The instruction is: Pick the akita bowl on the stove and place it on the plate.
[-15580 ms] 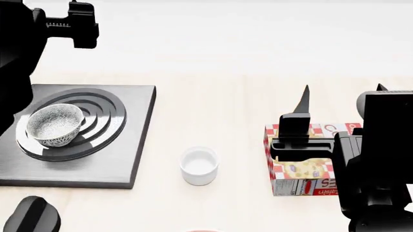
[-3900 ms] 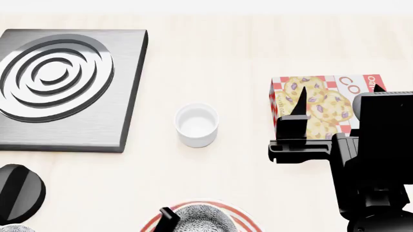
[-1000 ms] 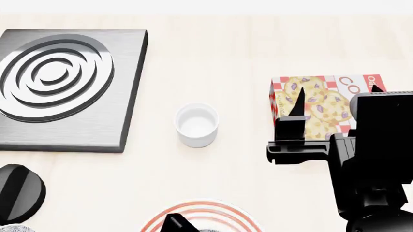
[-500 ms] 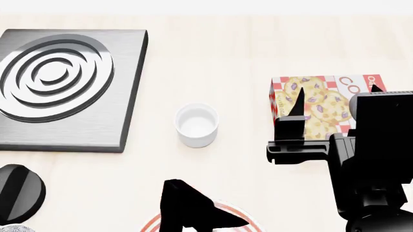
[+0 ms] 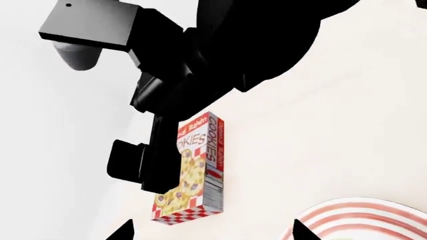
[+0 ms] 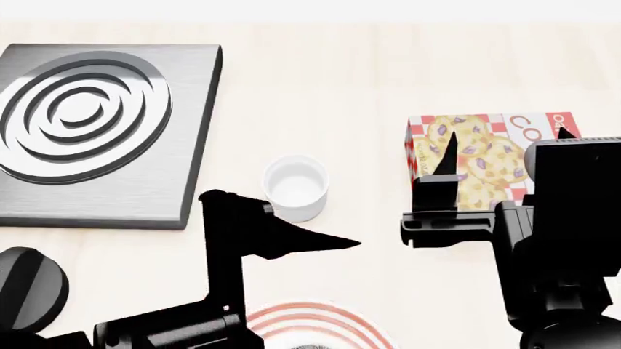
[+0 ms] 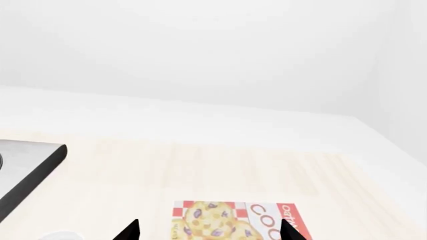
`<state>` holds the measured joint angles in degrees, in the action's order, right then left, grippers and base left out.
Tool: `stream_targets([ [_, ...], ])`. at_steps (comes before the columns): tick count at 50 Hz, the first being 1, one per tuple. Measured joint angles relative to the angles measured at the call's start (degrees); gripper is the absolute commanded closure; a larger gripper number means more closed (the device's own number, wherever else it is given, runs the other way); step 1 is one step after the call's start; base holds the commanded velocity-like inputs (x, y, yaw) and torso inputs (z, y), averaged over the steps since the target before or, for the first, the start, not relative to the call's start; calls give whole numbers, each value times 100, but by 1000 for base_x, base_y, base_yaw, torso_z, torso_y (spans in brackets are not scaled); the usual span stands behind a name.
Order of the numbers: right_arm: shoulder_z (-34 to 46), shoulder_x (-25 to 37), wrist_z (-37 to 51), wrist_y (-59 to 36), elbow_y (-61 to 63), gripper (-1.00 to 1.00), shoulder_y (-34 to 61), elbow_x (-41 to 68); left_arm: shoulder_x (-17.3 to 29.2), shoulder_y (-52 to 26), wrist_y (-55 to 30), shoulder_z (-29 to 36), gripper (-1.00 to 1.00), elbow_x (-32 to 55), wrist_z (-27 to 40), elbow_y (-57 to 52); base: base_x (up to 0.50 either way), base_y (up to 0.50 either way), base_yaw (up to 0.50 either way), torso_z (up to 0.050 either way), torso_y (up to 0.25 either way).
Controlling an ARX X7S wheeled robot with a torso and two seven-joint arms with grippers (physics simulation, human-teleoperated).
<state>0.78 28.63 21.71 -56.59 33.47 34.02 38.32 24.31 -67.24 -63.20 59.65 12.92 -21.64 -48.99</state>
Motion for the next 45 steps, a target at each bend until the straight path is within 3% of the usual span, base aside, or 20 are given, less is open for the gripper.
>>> stream_targets([
  [45,44,46,55,22,-3,-100,13,60,-543,673,-141,-3067,-100,904,465,552,0,0,0,0,0],
])
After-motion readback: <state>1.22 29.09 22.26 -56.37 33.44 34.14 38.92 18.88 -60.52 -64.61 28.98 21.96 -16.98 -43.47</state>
